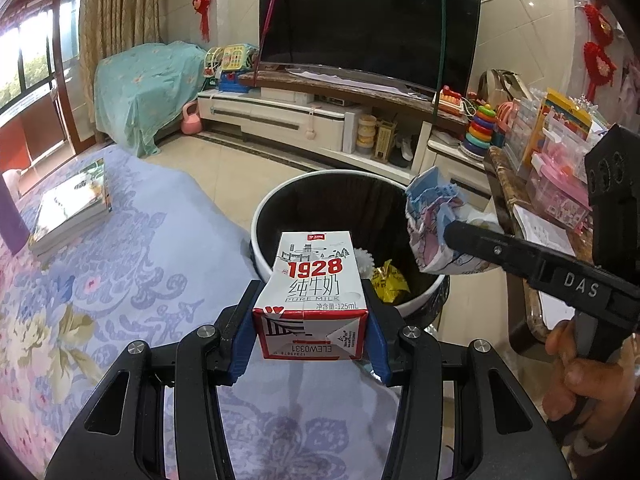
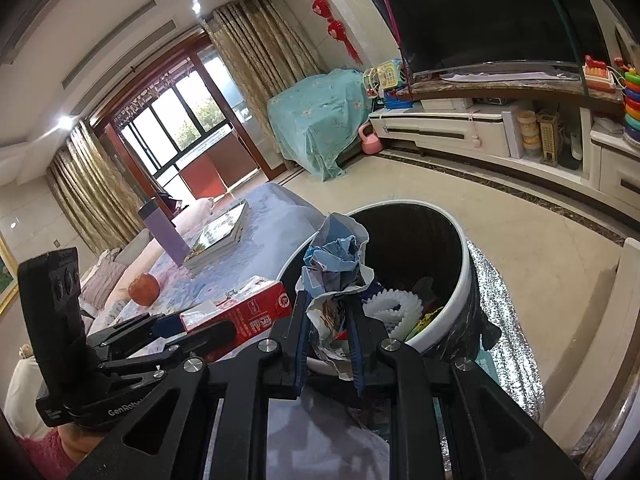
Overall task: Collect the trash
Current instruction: 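Carry the milk carton and crumpled wrapper over the bin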
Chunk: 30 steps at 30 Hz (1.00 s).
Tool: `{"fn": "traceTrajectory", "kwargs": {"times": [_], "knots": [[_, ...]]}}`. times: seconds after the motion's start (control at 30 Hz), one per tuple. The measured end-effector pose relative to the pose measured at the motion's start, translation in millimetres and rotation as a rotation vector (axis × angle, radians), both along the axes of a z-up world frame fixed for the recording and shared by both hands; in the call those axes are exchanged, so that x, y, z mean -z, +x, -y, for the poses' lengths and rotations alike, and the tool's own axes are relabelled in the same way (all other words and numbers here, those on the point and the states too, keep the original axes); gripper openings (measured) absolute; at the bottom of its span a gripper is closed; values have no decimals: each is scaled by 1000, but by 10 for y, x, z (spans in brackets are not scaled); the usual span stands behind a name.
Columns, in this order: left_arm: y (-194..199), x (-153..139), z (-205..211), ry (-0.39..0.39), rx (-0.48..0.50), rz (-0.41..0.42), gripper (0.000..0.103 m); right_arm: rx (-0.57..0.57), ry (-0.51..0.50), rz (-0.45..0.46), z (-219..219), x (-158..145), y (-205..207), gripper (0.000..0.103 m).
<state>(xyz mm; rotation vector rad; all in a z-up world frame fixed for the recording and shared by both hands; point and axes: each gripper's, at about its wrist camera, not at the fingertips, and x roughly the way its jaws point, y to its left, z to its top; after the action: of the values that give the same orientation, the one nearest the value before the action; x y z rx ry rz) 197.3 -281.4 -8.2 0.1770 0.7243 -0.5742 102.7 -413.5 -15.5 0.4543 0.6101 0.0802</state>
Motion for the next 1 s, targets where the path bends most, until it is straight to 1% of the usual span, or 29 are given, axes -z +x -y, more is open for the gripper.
{"fn": "traceTrajectory", "kwargs": {"times": [0.53,1.0], "knots": [[117,-3,133,-4,9,6,46,-2,-24,-27,2,1,109,17],[228,27,259,14,22,9,46,7,-32,-55,56,21,202,17]]}}
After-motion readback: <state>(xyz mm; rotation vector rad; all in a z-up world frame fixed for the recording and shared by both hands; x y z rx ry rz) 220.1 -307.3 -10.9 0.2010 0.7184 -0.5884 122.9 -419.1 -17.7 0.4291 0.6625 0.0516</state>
